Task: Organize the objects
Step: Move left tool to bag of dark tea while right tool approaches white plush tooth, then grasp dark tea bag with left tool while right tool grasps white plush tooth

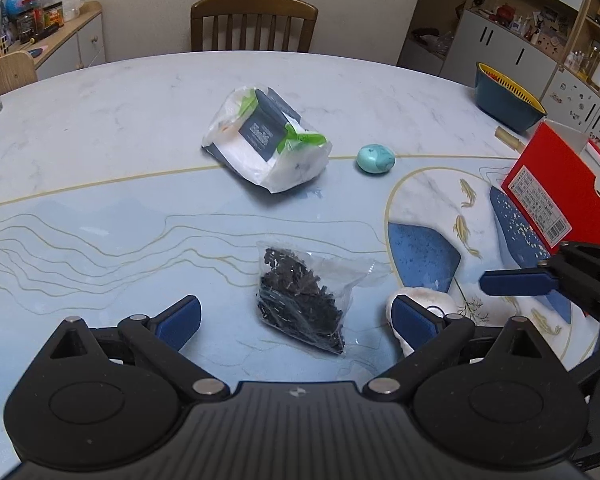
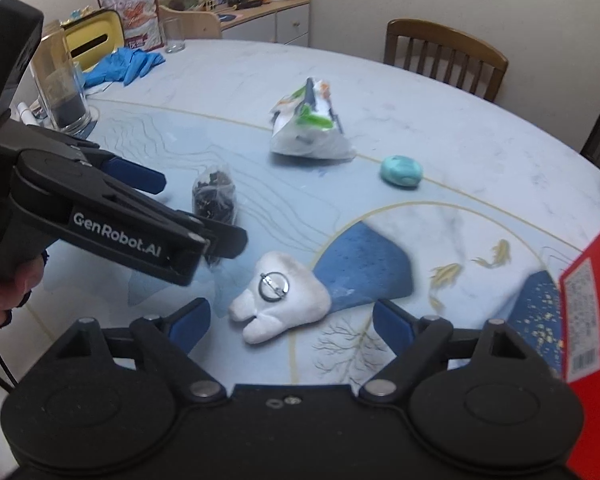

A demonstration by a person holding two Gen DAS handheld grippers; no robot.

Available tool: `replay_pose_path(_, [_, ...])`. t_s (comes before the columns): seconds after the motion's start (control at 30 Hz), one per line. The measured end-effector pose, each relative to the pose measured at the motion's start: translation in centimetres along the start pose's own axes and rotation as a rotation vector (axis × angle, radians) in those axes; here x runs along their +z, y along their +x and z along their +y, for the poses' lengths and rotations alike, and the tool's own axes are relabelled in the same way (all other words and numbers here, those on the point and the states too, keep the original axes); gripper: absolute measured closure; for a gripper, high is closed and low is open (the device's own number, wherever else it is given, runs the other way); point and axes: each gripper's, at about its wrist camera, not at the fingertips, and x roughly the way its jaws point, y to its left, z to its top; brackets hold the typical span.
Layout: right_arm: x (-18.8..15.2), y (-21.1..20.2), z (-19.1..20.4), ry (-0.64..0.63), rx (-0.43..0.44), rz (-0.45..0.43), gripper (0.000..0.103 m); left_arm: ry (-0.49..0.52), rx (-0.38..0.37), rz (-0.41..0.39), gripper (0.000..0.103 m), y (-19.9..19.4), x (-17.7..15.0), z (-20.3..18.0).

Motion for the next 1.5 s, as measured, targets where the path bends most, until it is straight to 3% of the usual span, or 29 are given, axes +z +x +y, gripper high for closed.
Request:
replay_pose_path(0.43, [0.0,1.6,0.1,-0.018,0.003,0.017,0.036,0.033,0.027,-0.023,0.002,1.1,-0.1,0.0])
replay_pose_path(0.5, [0.0,1.5,0.2,-0.019,0.009,0.015,0.039,0.037,0.025,-0.032,0.006,1.0,-0.1,0.0])
replay_pose_path(0.67, [0.0,1.5,0.3,-0.023,0.010,0.013,0.044,0.045,0.032,-0.037,0.035,1.0,-0.1,-0.2])
replay_pose_path(0.87, [-0.1,1.3,0.5,-0.035,0.004,0.006,0.048,0.039,0.023,-0.034,0.055,0.6,0.1,-0.5])
replay_pose_path(1.07, [-0.2,0.6,0.3,-0.020,-0.001,-0.006,0.053,0.045,0.025,-0.022,0.064,0.1,0.3,-1.1])
replay_pose_path(1.5, [-0.7,-3.7,-2.6,0.110,-0.021,-0.073,0.056,0.057,0.000,-0.030,0.067,-3.1,1.6,-4.1])
